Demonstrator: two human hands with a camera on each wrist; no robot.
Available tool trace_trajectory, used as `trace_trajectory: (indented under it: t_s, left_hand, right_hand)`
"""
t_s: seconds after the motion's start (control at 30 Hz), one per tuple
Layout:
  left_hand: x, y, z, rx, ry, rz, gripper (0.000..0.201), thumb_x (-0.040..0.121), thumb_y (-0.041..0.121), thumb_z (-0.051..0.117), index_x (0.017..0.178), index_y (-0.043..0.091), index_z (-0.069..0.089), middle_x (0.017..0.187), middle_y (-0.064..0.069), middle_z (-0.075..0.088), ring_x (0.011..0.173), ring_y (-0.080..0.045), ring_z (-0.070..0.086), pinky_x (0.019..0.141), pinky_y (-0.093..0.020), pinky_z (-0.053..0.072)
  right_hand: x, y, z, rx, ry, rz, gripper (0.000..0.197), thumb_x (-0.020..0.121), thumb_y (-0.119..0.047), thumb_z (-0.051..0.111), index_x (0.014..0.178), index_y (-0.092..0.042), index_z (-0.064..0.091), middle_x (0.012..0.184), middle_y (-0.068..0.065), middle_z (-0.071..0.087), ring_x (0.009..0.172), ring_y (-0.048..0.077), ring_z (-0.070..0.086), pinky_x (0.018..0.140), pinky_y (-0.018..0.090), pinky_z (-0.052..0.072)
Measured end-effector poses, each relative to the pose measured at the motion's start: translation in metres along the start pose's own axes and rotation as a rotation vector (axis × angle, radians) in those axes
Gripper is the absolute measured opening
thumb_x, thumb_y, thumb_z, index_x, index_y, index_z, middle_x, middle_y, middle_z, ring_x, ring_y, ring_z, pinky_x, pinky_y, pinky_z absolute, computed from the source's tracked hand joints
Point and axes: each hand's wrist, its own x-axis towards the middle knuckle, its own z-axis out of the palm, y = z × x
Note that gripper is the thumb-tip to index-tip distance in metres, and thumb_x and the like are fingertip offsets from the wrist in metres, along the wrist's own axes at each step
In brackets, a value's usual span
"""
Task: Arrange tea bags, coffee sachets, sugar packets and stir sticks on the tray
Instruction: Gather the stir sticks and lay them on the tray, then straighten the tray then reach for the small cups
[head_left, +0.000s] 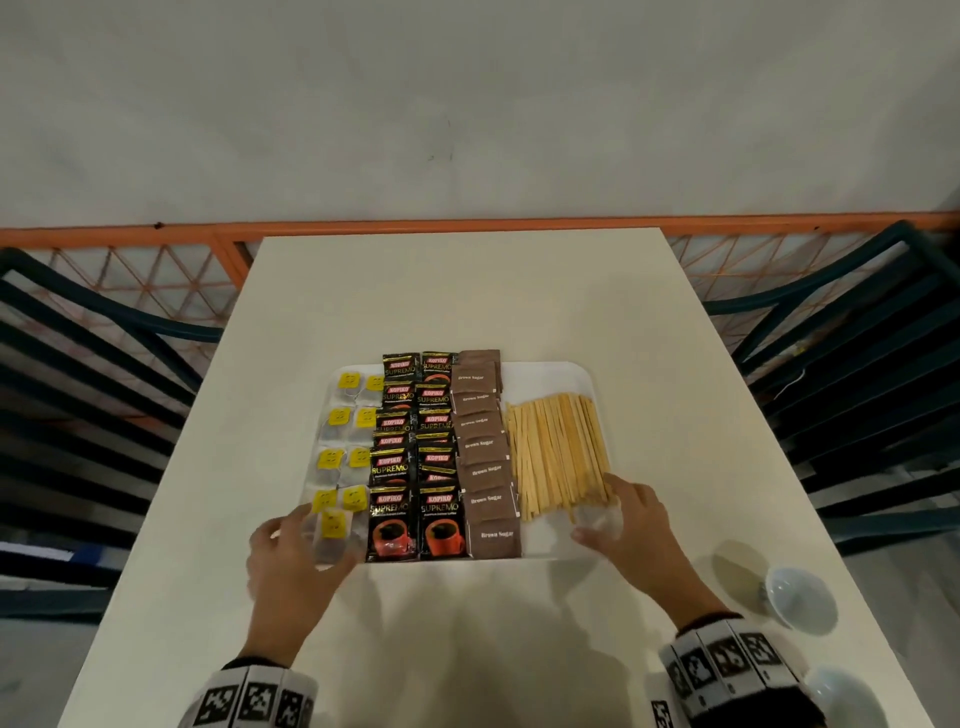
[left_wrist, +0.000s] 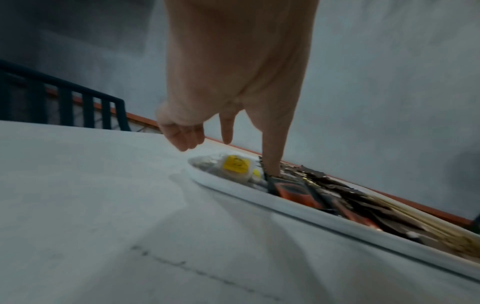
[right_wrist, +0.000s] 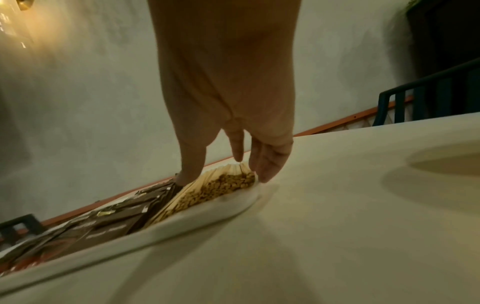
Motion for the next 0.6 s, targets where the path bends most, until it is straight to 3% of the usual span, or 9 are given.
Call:
trace_trajectory:
  t_s: [0.07, 0.23, 0.43, 0.6]
  left_hand:
    - [-0.001, -0.013, 0.002, 0.001, -0.031, -0.023, 0.084, 0.047, 0.030, 0.092, 0.121, 0.008, 0.057, 0.118, -0.023, 0.057, 0.111, -0.045, 0.047, 0.085, -0.055, 0.045]
    - [-0.012, -0.011, 0.000, -0.133, -0.016, -0.094, 0.079, 0.058, 0.018, 0.087, 0.128, 0.009, 0.050, 0.127, -0.022, 0.049, 0.123, -0.037, 0.038, 0.098, -0.052, 0.038]
    - [-0.025, -0.015, 0.008, -0.167, -0.018, -0.099, 0.082, 0.059, 0.013, 0.086, 0.130, 0.002, 0.047, 0.128, -0.027, 0.045, 0.116, -0.041, 0.044, 0.096, -0.052, 0.041]
    - [-0.029, -0.011, 0.013, -0.166, 0.035, -0.043, 0.076, 0.059, 0.003, 0.085, 0.125, -0.010, 0.049, 0.119, -0.030, 0.055, 0.116, -0.044, 0.042, 0.091, -0.055, 0.044]
  right_hand:
    - [0.000, -0.001, 0.000, -0.049, 0.004, -0.053, 0.082, 0.072, -0.037, 0.076, 0.140, -0.019, 0.032, 0.136, 0.011, 0.037, 0.124, 0.029, 0.036, 0.104, 0.036, 0.032]
    - [0.015, -0.009, 0.000, -0.131, 0.104, -0.169, 0.078, 0.072, -0.040, 0.075, 0.137, -0.016, 0.038, 0.131, 0.015, 0.042, 0.118, 0.029, 0.038, 0.099, 0.037, 0.036]
    - [0.018, -0.005, -0.005, -0.110, 0.018, -0.230, 0.090, 0.065, -0.051, 0.075, 0.139, -0.023, 0.033, 0.138, 0.007, 0.033, 0.126, 0.026, 0.030, 0.105, 0.041, 0.032]
    - [0.021, 0.000, -0.006, -0.098, 0.062, -0.240, 0.082, 0.072, -0.042, 0.073, 0.140, -0.019, 0.033, 0.136, 0.010, 0.037, 0.123, 0.025, 0.032, 0.103, 0.037, 0.033]
